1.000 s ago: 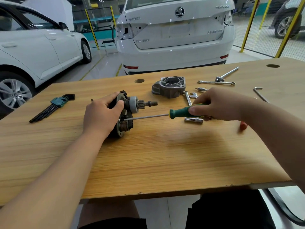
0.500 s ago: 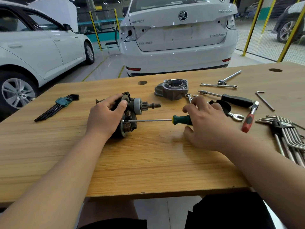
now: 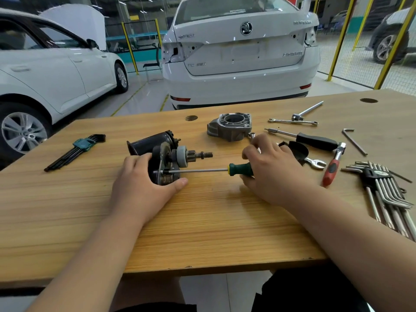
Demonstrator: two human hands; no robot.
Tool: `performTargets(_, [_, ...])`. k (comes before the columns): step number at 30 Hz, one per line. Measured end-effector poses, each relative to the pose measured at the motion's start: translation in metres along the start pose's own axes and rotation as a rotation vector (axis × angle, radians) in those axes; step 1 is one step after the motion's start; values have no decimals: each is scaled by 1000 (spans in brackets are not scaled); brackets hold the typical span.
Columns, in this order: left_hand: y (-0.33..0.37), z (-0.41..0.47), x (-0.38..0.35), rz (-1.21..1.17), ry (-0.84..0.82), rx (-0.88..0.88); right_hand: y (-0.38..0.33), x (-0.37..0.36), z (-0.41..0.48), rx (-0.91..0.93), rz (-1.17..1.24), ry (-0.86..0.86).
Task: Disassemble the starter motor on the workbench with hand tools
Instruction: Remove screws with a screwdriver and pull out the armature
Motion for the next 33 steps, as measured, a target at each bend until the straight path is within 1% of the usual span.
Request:
performTargets(5, [8, 0, -4, 65, 79, -81, 6, -4, 0, -33, 75, -106])
performTargets(9, [10, 4, -6, 70, 90, -148, 7, -5, 0, 44, 49, -139])
performTargets(11, [13, 6, -9, 89, 106, -169, 12, -5, -2, 57, 64, -140])
performTargets(14, [19, 9, -13, 133, 123, -188, 19, -3, -3, 18, 96, -121])
performTargets(17, [23, 10, -18, 141, 122, -182, 21, -2, -1, -22, 54, -84])
performTargets(19, [22, 11, -19, 119, 110, -163, 21, -2, 0, -28, 36, -56])
performTargets(23, [13, 11, -20, -20, 52, -91, 13, -2, 0, -37, 68, -26])
performTargets(29, [4, 11, -12, -130, -56, -186, 11, -1, -3, -37, 74, -71])
performTargets(33, [1, 9, -9, -159, -115, -258, 12, 1, -7, 15, 16, 7])
Point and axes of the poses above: each hand's wrist, its own z-axis towards the middle knuckle, its own x-axis out of the back of the hand, y = z × x, the point moved 3 cm from there along z, towards the middle knuckle, and after that the axes turned 4 degrees about y, right-handed, at the moved point
